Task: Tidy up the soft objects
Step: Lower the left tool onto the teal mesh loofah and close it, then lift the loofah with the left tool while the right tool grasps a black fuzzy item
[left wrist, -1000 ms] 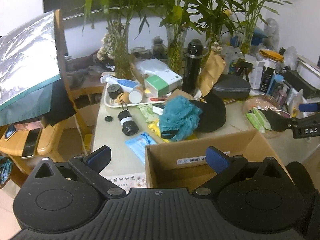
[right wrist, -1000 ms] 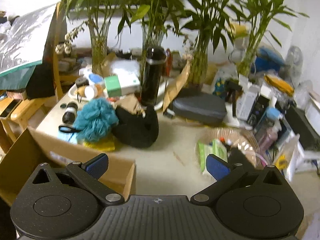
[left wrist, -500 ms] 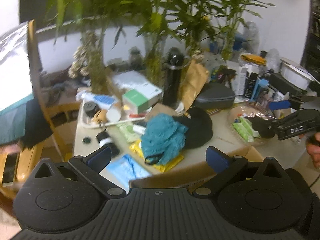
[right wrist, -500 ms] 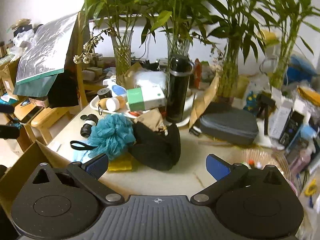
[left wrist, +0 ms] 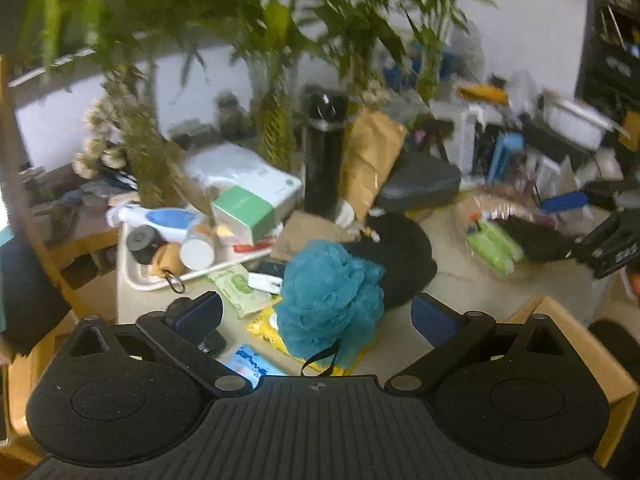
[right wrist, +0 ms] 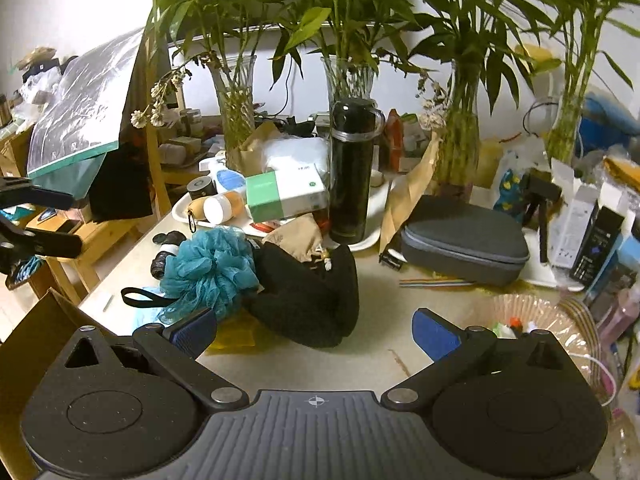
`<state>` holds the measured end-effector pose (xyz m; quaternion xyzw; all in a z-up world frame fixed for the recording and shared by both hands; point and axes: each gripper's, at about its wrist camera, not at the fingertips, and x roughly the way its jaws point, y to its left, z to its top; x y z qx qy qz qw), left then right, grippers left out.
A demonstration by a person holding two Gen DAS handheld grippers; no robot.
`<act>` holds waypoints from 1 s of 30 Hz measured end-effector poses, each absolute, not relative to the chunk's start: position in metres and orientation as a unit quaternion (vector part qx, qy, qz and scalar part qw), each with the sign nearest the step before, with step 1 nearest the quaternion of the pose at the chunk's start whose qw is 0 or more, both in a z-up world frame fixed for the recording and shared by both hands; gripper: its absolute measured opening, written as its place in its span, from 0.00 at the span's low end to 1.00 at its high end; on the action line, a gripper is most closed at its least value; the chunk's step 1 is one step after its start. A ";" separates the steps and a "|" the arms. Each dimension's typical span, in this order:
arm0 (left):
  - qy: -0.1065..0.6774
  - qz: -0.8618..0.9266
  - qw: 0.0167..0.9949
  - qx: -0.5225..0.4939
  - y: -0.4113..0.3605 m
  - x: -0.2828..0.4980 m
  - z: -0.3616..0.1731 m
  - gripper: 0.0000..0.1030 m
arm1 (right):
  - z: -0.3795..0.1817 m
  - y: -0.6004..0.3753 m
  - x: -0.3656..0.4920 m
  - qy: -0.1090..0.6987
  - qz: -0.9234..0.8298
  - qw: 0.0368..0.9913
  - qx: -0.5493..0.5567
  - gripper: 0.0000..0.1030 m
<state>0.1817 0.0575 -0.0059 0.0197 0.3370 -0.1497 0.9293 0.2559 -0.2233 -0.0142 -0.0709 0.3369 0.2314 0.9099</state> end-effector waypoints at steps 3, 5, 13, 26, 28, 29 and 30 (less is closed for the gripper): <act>0.360 -0.166 0.918 0.028 0.058 0.201 -0.018 0.99 | -0.018 -0.225 0.257 0.342 0.232 0.908 -0.067 1.00; 0.372 -0.177 0.911 0.028 0.059 0.214 -0.024 0.98 | -0.021 -0.225 0.259 0.346 0.229 0.907 -0.068 1.00; 0.407 -0.207 0.887 0.066 0.058 0.256 -0.040 0.89 | -0.026 -0.226 0.262 0.358 0.222 0.905 -0.064 1.00; 0.477 -0.270 0.835 0.048 0.054 0.307 -0.077 0.41 | -0.025 -0.231 0.267 0.364 0.227 0.902 -0.056 1.00; 0.479 -0.268 0.835 0.037 0.054 0.311 -0.078 0.33 | -0.025 -0.232 0.268 0.365 0.228 0.901 -0.056 1.00; 0.478 -0.265 0.837 0.032 0.055 0.311 -0.076 0.29 | -0.025 -0.232 0.267 0.366 0.230 0.900 -0.057 1.00; 0.476 -0.263 0.839 0.029 0.055 0.311 -0.074 0.25 | -0.025 -0.232 0.267 0.365 0.232 0.900 -0.059 1.00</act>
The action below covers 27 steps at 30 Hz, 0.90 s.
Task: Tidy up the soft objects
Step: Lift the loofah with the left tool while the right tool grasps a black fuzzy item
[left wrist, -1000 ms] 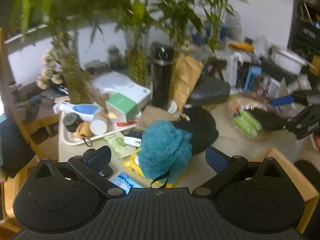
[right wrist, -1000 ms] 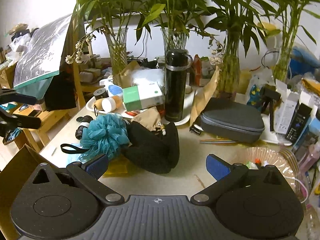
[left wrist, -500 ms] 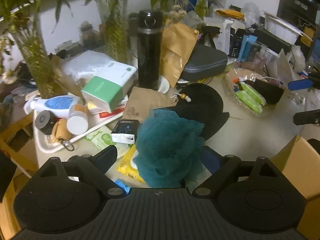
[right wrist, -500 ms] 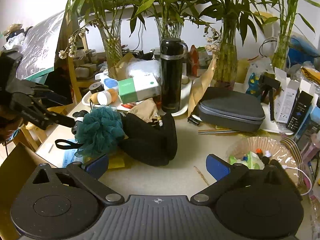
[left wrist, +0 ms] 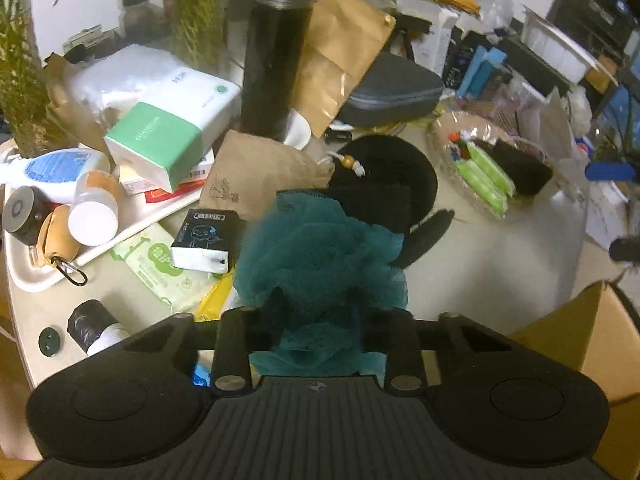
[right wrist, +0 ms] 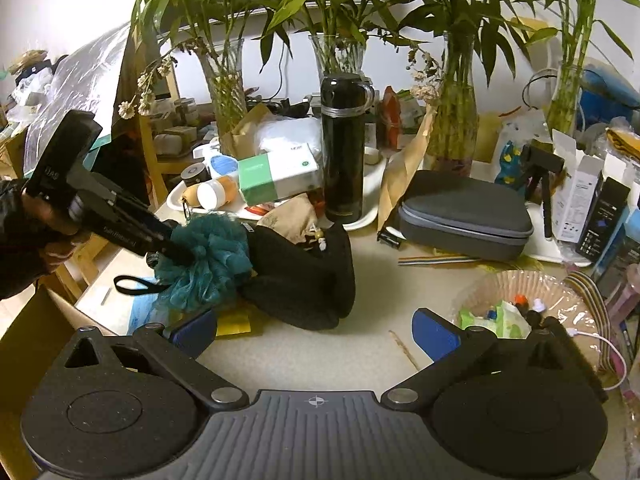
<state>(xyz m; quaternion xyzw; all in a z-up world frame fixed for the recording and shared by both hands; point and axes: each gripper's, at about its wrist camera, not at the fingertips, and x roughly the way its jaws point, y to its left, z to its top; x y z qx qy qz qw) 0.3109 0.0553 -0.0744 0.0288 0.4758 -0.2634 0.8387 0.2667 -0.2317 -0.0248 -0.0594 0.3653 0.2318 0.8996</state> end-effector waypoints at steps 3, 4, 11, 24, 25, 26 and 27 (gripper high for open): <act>0.463 -0.261 0.846 0.029 0.056 0.306 -0.067 0.14 | -0.024 -0.230 0.265 0.363 0.234 0.899 -0.070 1.00; 0.459 -0.259 0.849 0.029 0.056 0.304 -0.064 0.11 | -0.024 -0.229 0.266 0.363 0.234 0.899 -0.073 1.00; 0.420 -0.246 0.873 0.037 0.061 0.283 -0.040 0.07 | -0.022 -0.227 0.268 0.364 0.237 0.898 -0.075 1.00; 0.328 -0.186 0.926 0.029 0.068 0.232 0.015 0.07 | -0.024 -0.219 0.285 0.361 0.264 0.888 -0.102 1.00; 0.321 -0.178 0.930 0.029 0.069 0.227 0.020 0.07 | -0.024 -0.218 0.288 0.360 0.269 0.887 -0.103 1.00; 0.316 -0.171 0.933 0.029 0.069 0.223 0.023 0.07 | -0.024 -0.217 0.291 0.359 0.274 0.886 -0.104 1.00; 0.312 -0.164 0.936 0.030 0.070 0.220 0.027 0.07 | -0.025 -0.215 0.295 0.359 0.281 0.884 -0.104 1.00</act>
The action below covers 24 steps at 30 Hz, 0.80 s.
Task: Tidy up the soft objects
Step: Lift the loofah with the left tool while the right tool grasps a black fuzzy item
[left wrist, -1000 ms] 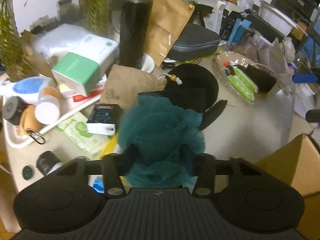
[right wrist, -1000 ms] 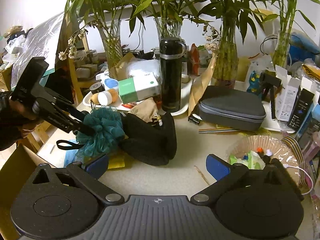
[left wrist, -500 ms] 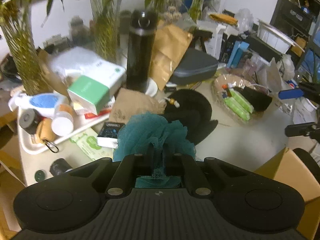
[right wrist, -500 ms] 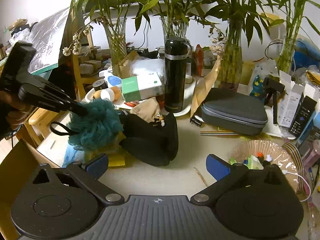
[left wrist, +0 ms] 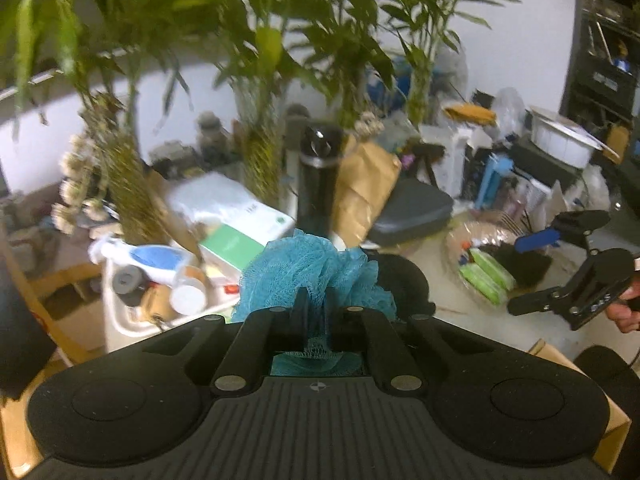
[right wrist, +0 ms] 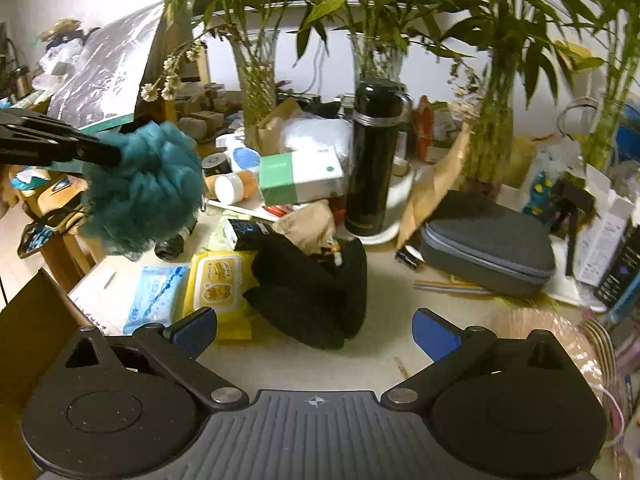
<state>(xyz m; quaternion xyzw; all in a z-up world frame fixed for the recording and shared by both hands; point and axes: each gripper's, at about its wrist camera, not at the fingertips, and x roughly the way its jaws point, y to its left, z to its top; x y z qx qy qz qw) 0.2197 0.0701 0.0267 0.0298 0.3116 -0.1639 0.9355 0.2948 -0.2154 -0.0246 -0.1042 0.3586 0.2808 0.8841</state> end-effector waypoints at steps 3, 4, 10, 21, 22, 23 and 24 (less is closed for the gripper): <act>0.300 -0.148 0.942 0.021 0.075 0.209 0.036 0.07 | -0.026 -0.208 0.307 0.357 0.305 0.875 -0.116 1.00; 0.295 -0.145 0.944 0.018 0.078 0.205 0.039 0.07 | -0.026 -0.204 0.310 0.356 0.313 0.872 -0.121 1.00; 0.279 -0.124 0.952 0.012 0.090 0.181 0.046 0.06 | -0.036 -0.183 0.338 0.366 0.359 0.846 -0.148 0.99; 0.277 -0.099 0.956 -0.017 0.114 0.155 0.038 0.04 | -0.074 -0.141 0.395 0.403 0.386 0.815 -0.155 0.86; 0.278 -0.097 0.955 -0.019 0.116 0.153 0.037 0.04 | -0.078 -0.136 0.400 0.403 0.387 0.814 -0.156 0.85; 0.279 -0.098 0.955 -0.020 0.118 0.152 0.035 0.04 | -0.082 -0.132 0.404 0.406 0.387 0.813 -0.158 0.85; 0.279 -0.097 0.955 -0.020 0.119 0.151 0.034 0.04 | -0.086 -0.128 0.407 0.409 0.387 0.811 -0.160 0.85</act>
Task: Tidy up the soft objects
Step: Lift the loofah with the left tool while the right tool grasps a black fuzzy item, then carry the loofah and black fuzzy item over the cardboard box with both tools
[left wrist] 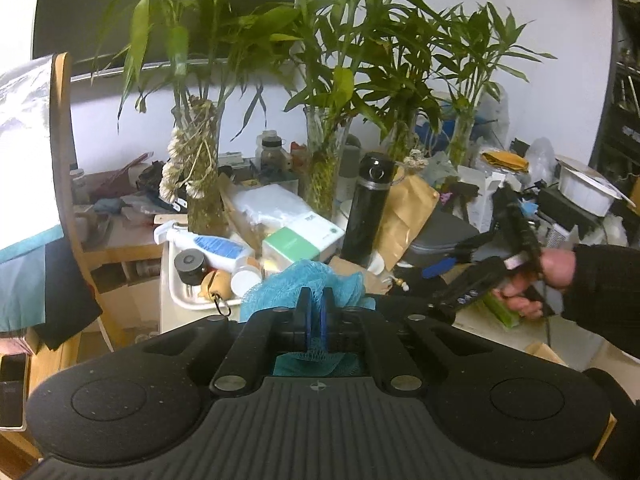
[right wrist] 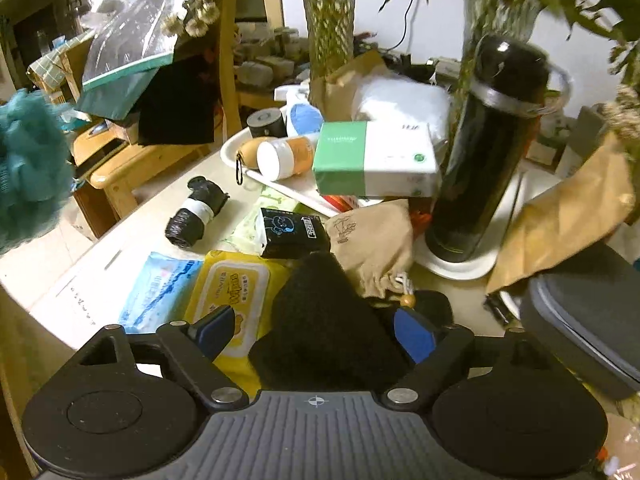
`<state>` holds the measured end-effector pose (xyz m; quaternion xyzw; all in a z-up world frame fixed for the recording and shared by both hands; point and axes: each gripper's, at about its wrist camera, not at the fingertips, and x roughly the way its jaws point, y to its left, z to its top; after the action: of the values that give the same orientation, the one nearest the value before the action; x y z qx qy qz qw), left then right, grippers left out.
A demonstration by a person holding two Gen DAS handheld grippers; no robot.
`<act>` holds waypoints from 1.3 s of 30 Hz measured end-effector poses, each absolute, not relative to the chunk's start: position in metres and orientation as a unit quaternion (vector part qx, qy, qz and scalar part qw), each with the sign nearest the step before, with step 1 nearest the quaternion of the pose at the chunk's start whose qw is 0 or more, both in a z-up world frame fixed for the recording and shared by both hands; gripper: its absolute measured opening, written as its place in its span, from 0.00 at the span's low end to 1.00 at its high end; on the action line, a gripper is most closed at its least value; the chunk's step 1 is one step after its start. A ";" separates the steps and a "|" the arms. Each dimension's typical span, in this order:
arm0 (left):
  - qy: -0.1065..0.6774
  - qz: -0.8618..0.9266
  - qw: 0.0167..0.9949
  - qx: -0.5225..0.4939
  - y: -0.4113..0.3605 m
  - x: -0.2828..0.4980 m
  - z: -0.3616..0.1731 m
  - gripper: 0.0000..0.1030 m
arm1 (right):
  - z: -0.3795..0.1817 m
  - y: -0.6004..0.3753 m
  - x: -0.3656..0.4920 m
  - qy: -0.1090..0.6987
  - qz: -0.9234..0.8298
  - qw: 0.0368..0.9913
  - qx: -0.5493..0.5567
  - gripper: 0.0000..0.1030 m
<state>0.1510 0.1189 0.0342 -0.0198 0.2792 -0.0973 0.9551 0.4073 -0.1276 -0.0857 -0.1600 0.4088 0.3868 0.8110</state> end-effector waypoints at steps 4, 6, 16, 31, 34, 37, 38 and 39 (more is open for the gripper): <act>0.283 -0.095 0.954 -0.029 0.124 0.150 0.029 0.04 | -0.102 -0.112 0.419 0.420 0.383 0.804 -0.175 0.82; 0.285 -0.096 0.953 -0.031 0.125 0.149 0.026 0.04 | -0.110 -0.107 0.423 0.427 0.376 0.802 -0.182 0.78; 0.286 -0.105 0.952 -0.030 0.124 0.145 0.025 0.04 | -0.119 -0.095 0.418 0.417 0.380 0.795 -0.221 0.48; 0.267 -0.118 0.956 -0.014 0.101 0.126 0.052 0.03 | -0.023 -0.129 0.370 0.300 0.389 0.850 -0.191 0.47; 0.263 -0.123 0.957 -0.006 0.092 0.120 0.057 0.03 | -0.007 -0.139 0.348 0.291 0.388 0.853 -0.192 0.47; 0.262 -0.129 0.956 -0.003 0.083 0.114 0.060 0.03 | 0.008 -0.148 0.324 0.283 0.389 0.857 -0.186 0.47; 0.263 -0.131 0.956 -0.002 0.080 0.113 0.061 0.03 | 0.013 -0.151 0.315 0.279 0.389 0.858 -0.188 0.47; 0.263 -0.133 0.955 -0.001 0.077 0.110 0.061 0.03 | 0.017 -0.154 0.307 0.275 0.388 0.859 -0.188 0.47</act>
<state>0.1103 0.0772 0.0610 -0.0005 0.2632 -0.1334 0.9555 0.3068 -0.1544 0.0169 -0.1882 0.2753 0.3875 0.8594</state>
